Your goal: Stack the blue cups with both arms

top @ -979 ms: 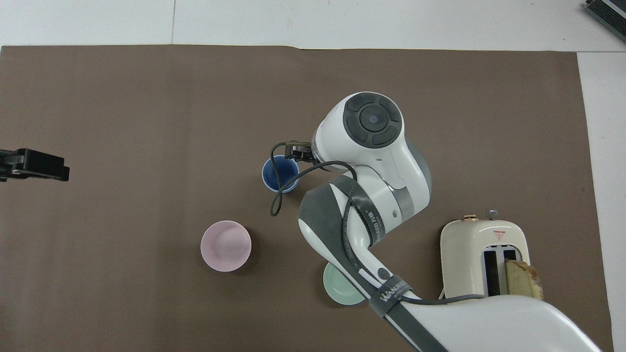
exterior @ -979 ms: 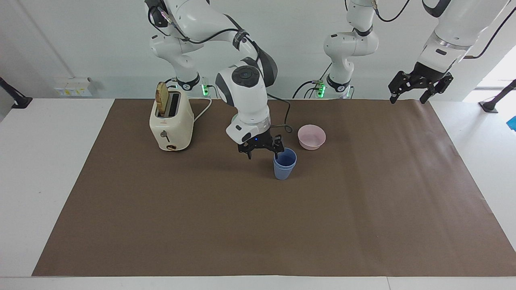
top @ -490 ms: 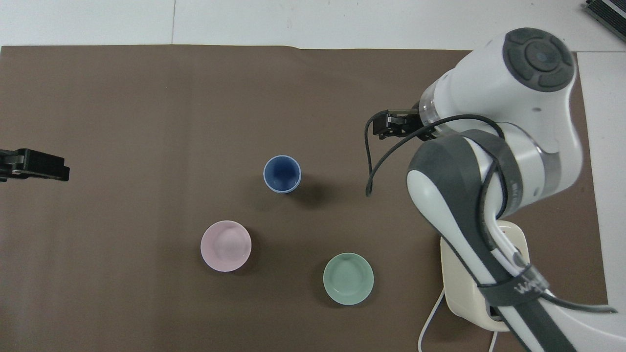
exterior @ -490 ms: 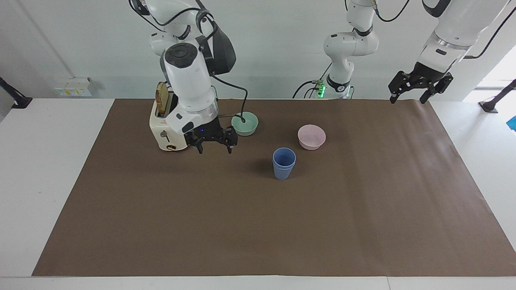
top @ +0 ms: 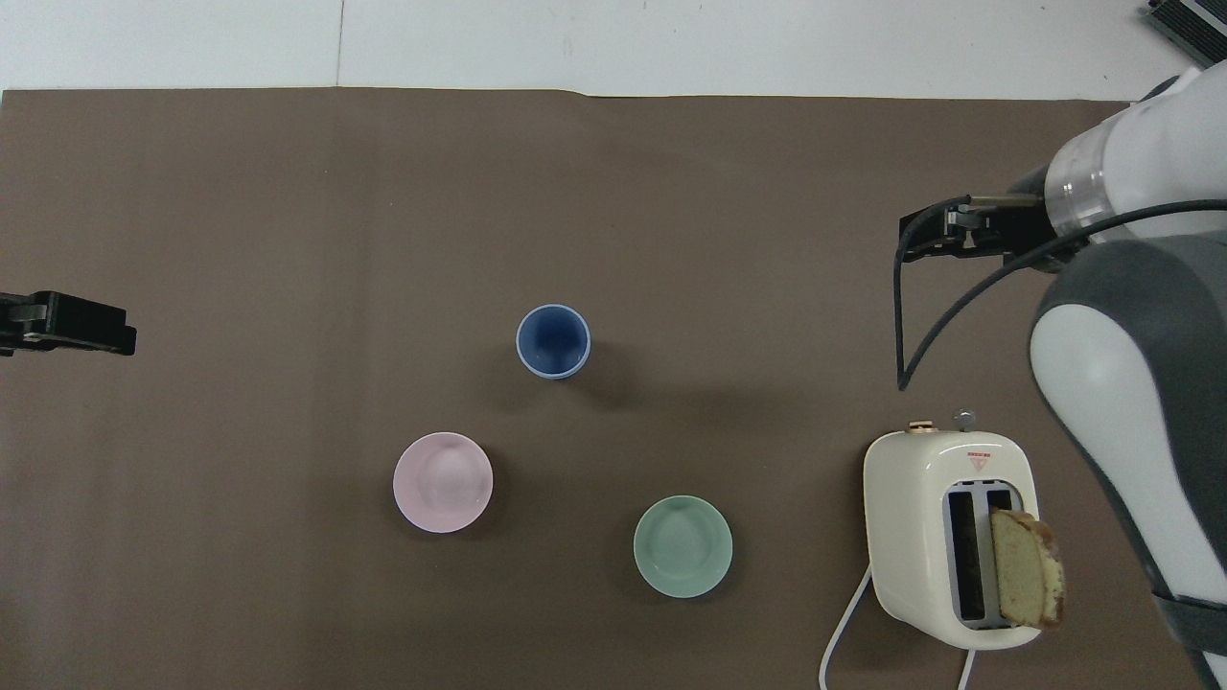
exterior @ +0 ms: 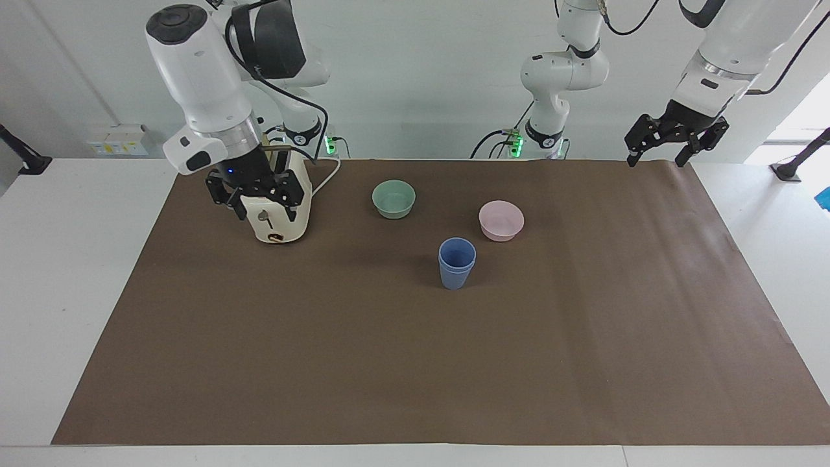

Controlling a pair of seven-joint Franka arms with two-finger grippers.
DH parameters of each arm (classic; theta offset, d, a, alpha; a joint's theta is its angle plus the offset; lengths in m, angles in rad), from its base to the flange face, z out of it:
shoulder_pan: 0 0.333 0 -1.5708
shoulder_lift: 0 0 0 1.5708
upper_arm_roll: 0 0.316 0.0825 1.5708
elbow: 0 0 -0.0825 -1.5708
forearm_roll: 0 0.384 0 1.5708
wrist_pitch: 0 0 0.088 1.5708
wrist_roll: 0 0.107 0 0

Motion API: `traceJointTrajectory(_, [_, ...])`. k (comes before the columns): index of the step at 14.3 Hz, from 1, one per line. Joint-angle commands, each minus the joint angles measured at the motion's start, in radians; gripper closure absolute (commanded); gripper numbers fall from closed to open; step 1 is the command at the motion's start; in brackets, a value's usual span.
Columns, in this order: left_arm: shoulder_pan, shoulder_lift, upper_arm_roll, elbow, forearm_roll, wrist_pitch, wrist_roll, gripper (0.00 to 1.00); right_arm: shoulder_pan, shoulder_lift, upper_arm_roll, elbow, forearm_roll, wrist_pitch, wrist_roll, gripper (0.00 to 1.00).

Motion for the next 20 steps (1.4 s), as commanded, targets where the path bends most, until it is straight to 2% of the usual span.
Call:
traceJointTrajectory(1, [0.02, -0.01, -0.011, 0.006, 0.007, -0.022, 0.004, 0.0, -0.048, -0.048, 0.012, -0.011, -0.018, -0.048, -0.035, 0.0])
traceJointTrajectory(5, [0.02, -0.008, -0.011, 0.006, 0.007, -0.022, 0.004, 0.0, -0.059, -0.085, -0.025, -0.011, -0.055, -0.103, -0.063, 0.0])
traceJointTrajectory(11, [0.024, -0.01, -0.011, 0.004, 0.007, -0.025, 0.004, 0.0, -0.057, -0.147, -0.083, -0.011, -0.046, -0.161, -0.161, 0.0])
traceJointTrajectory(20, [0.024, -0.014, -0.011, 0.001, 0.008, -0.022, 0.004, 0.0, -0.057, -0.164, -0.083, -0.011, -0.045, -0.172, -0.163, 0.0])
